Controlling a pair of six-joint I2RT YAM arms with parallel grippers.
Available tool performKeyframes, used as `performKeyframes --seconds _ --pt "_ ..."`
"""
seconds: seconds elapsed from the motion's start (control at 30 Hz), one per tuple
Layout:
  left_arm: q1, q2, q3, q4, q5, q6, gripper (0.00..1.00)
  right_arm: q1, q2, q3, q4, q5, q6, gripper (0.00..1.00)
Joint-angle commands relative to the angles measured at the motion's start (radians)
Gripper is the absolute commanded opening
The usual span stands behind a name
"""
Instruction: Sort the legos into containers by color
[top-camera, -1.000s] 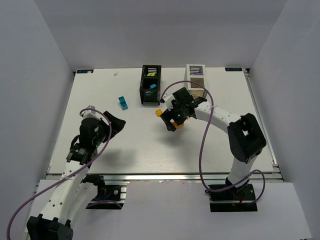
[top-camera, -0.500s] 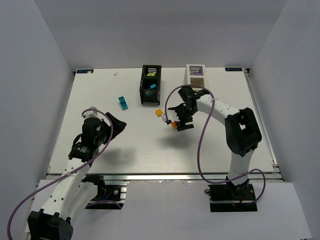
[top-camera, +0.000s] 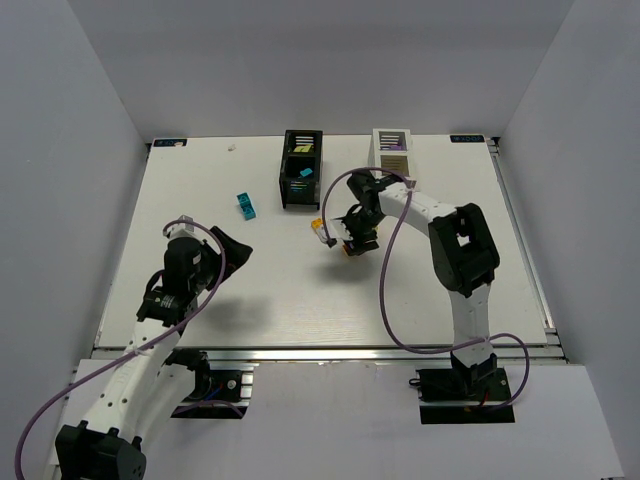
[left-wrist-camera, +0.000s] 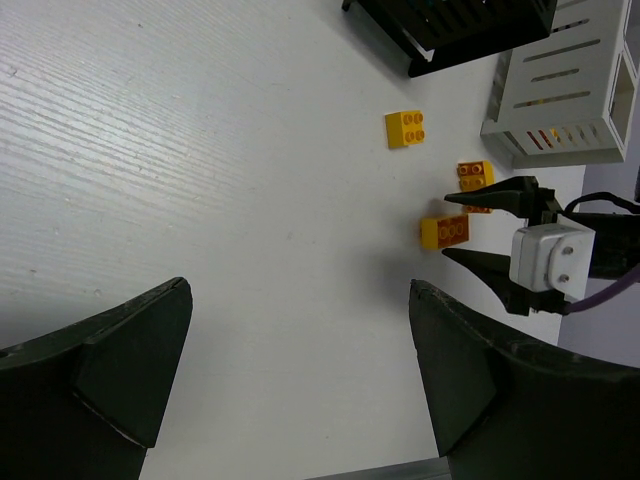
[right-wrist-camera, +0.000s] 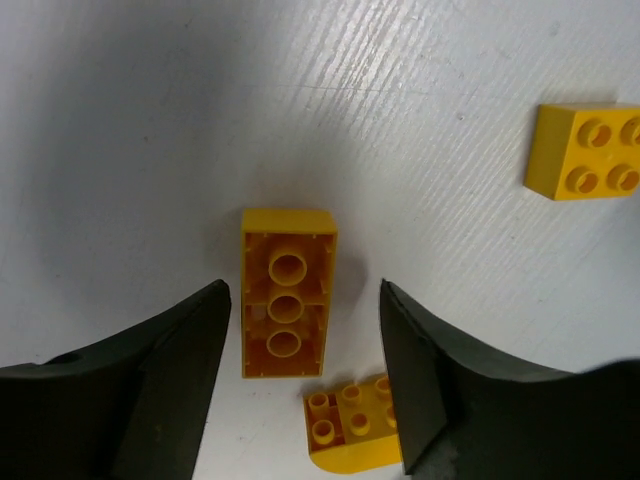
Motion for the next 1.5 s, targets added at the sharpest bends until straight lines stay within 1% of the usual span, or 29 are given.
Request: performKeyframes --seconds 0.0,0.03,0.07,0.13,0.17,0.3,0.37,0.4,0.43,0.47,0.5,0.53,0.6,0.63,0.67,0.7,0.73,0.77,0.83,0.87,0.97,1.07,1.1,1.13,1.27,1.3,1.37,1.4,1.47 --pt "0.003 -0.001 -0.007 0.013 -0.012 -0.004 0.98 0.002 0.025 0.046 -0.033 -0.022 0.029 0.65" --pt "0.003 0.0 -0.005 0.011 -0.012 -0.004 0.98 0.002 0.033 0.054 -0.041 -0.018 0.032 0.61" --pt "0.003 0.0 -0.007 0.011 -0.012 -0.004 0.98 0.002 0.048 0.067 -0.048 -0.016 0.035 0.53" --pt "0.003 0.0 -0.008 0.013 -0.012 -0.005 0.98 0.002 0.056 0.075 -0.065 -0.014 0.049 0.45" --pt "0.001 0.002 -0.007 0.014 -0.01 -0.007 0.98 0.002 0.056 0.074 -0.067 -0.016 0.055 0.38" --pt "0.003 0.002 -0.011 0.02 -0.012 -0.008 0.98 -0.001 0.024 0.058 -0.067 -0.034 0.083 0.28" --pt "0.003 0.002 -0.015 0.023 -0.012 -0.01 0.98 -0.004 -0.024 0.057 -0.056 -0.077 0.148 0.19" --pt "0.003 0.0 -0.018 0.026 -0.012 -0.01 0.98 -0.007 -0.058 0.063 -0.038 -0.109 0.234 0.07" --pt "0.001 0.0 -0.022 0.028 -0.012 -0.01 0.98 -0.012 -0.076 0.072 -0.032 -0.132 0.276 0.02" --pt "0.001 -0.001 -0.025 0.034 -0.012 -0.011 0.98 -0.019 -0.096 0.08 -0.028 -0.166 0.306 0.01" --pt "0.003 -0.003 -0.028 0.037 -0.009 -0.011 0.98 -0.042 -0.143 0.084 0.014 -0.232 0.345 0.0" --pt "0.003 -0.003 -0.037 0.042 -0.008 -0.013 0.98 -0.053 -0.167 0.083 0.054 -0.252 0.467 0.0" --pt "0.003 -0.003 -0.044 0.055 -0.001 -0.015 0.98 -0.096 -0.228 0.081 0.106 -0.3 0.555 0.0" --pt "0.003 0.0 -0.047 0.062 0.001 -0.016 0.98 -0.111 -0.246 0.075 0.192 -0.301 0.681 0.0" --pt "0.003 0.002 -0.051 0.069 0.004 -0.016 0.98 -0.151 -0.268 0.066 0.247 -0.3 0.742 0.0" --pt "0.003 0.009 -0.054 0.082 0.011 -0.018 0.98 -0.174 -0.3 0.045 0.346 -0.295 0.852 0.0" --pt "0.003 0.011 -0.054 0.082 0.014 -0.018 0.98 -0.197 -0.314 0.031 0.402 -0.288 0.853 0.0" --pt "0.003 0.015 -0.059 0.091 0.019 -0.018 0.98 -0.249 -0.329 0.017 0.453 -0.277 0.968 0.0" --pt "0.001 0.022 -0.065 0.102 0.03 -0.019 0.98 -0.292 -0.352 -0.017 0.539 -0.252 1.049 0.0" --pt "0.001 0.026 -0.068 0.114 0.033 -0.021 0.98 -0.326 -0.358 -0.029 0.617 -0.239 1.114 0.0" --pt "0.003 0.031 -0.084 0.137 0.044 -0.027 0.98 -0.375 -0.362 -0.057 0.72 -0.223 1.17 0.0" --pt "0.001 0.034 -0.091 0.144 0.051 -0.03 0.98 -0.392 -0.308 -0.023 0.739 -0.231 1.189 0.0" --pt "0.001 0.035 -0.091 0.145 0.051 -0.03 0.98 -0.395 -0.293 -0.011 0.745 -0.226 1.216 0.05" --pt "0.001 0.034 -0.091 0.143 0.053 -0.031 0.98 -0.398 -0.279 0.003 0.754 -0.216 1.241 0.07" --pt "0.003 0.025 -0.094 0.138 0.051 -0.038 0.98 -0.409 -0.187 0.089 0.771 -0.162 1.333 0.1" --pt "0.001 0.017 -0.097 0.138 0.051 -0.039 0.98 -0.409 -0.153 0.124 0.765 -0.156 1.342 0.11" --pt "0.003 0.011 -0.103 0.137 0.051 -0.042 0.98 -0.409 -0.13 0.143 0.766 -0.145 1.353 0.13" --pt "0.001 0.009 -0.107 0.138 0.048 -0.045 0.98 -0.409 -0.113 0.149 0.769 -0.136 1.353 0.18" --pt "0.003 0.008 -0.108 0.135 0.048 -0.047 0.98 -0.409 -0.101 0.149 0.771 -0.123 1.344 0.25"
